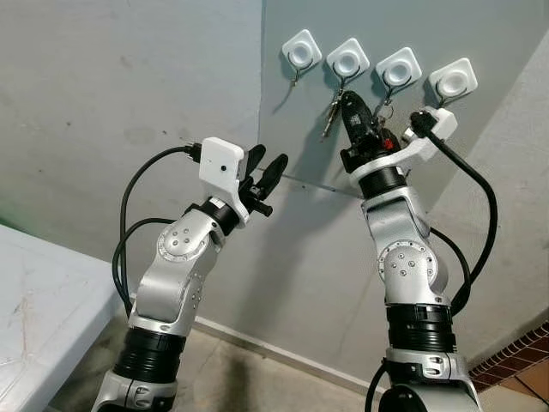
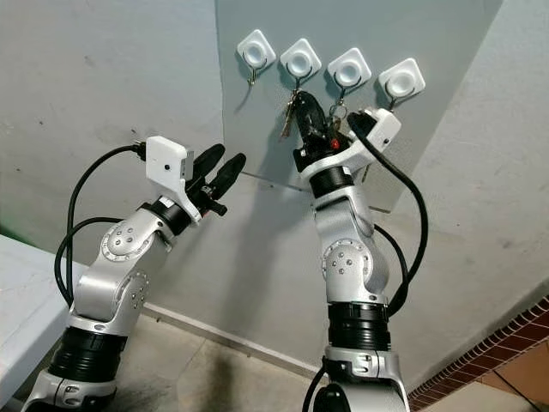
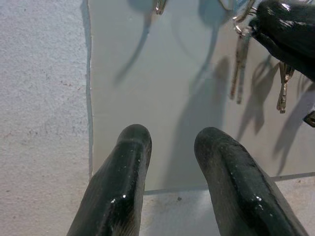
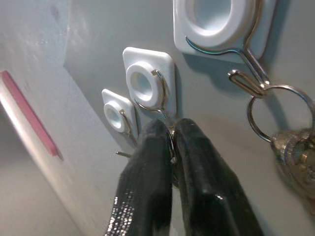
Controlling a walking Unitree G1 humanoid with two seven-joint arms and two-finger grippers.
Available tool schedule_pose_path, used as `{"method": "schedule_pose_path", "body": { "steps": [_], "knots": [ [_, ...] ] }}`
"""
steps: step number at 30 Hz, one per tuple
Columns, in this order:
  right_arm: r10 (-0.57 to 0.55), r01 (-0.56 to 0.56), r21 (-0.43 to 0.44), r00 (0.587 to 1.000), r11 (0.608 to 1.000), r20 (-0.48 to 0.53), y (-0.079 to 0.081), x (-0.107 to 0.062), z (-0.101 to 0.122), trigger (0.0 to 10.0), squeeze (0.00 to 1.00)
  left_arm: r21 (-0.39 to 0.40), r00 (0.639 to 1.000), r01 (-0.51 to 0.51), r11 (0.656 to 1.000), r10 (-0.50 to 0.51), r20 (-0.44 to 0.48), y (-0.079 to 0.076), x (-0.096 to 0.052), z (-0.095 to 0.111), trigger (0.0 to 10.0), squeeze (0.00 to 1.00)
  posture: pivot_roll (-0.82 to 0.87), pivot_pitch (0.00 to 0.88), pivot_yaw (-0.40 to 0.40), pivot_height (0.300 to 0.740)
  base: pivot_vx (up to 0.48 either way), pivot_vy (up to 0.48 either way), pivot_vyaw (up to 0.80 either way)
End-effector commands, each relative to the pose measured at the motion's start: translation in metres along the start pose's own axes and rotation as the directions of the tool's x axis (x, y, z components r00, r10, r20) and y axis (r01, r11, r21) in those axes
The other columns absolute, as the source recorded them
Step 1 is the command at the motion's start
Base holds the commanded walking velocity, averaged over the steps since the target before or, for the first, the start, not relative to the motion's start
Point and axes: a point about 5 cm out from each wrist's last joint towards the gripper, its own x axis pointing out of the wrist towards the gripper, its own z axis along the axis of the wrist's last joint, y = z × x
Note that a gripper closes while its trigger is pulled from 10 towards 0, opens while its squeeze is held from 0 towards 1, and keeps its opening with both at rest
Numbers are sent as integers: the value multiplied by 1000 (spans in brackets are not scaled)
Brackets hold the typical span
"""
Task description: Hang keys on a hook
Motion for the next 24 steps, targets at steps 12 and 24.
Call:
{"method": "schedule_pose_path", "body": {
  "steps": [12, 24],
  "knots": [
    [47, -67, -202, 994, 977, -100, -18, -30, -14, 10000, 1000, 25, 993, -77, 997, 79, -83, 12, -9, -27, 10000, 0, 107, 0, -41, 740, 0, 0, 0],
    [-215, 91, -398, 936, 913, -279, -72, -100, -59, 10000, 1000, 12, 913, -279, 960, 270, -306, 34, -45, -103, 10000, 0, 85, 0, -21, 740, 0, 0, 0]
  ]
}}
